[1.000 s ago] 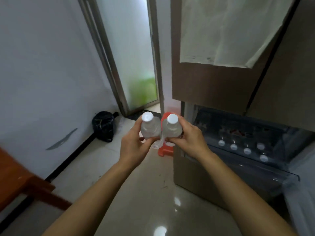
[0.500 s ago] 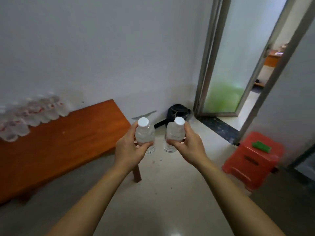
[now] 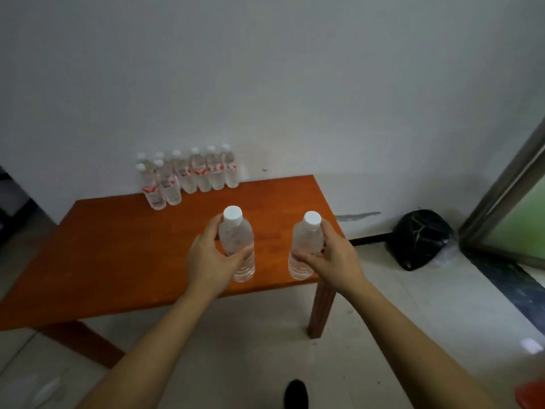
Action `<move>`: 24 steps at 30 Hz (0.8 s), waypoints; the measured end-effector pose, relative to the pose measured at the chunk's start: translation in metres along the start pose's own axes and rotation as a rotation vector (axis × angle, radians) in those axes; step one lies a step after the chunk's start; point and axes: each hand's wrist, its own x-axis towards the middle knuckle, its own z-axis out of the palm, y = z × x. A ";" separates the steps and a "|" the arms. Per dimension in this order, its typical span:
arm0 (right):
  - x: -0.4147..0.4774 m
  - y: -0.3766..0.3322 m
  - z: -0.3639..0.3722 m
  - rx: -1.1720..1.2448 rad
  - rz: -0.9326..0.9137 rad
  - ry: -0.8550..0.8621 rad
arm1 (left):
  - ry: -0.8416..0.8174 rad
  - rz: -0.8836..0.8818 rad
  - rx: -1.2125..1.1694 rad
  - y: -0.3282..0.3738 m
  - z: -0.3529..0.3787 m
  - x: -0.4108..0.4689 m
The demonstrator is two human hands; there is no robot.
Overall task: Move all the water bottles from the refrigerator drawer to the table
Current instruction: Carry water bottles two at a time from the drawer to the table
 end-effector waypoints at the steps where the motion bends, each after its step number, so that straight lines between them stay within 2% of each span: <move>1: 0.020 0.001 0.012 0.013 -0.016 -0.019 | 0.022 -0.019 0.003 -0.011 0.000 0.017; 9: 0.196 0.006 0.097 0.037 -0.105 -0.153 | 0.060 -0.179 0.027 -0.069 0.006 0.172; 16: 0.324 -0.018 0.165 0.026 -0.134 -0.302 | 0.122 -0.181 0.106 -0.129 -0.006 0.274; 20: 0.373 -0.029 0.215 0.044 -0.132 -0.353 | 0.051 -0.224 0.142 -0.171 -0.009 0.326; 24: 0.411 -0.037 0.267 0.038 -0.054 -0.366 | -0.048 -0.243 0.154 -0.227 -0.003 0.377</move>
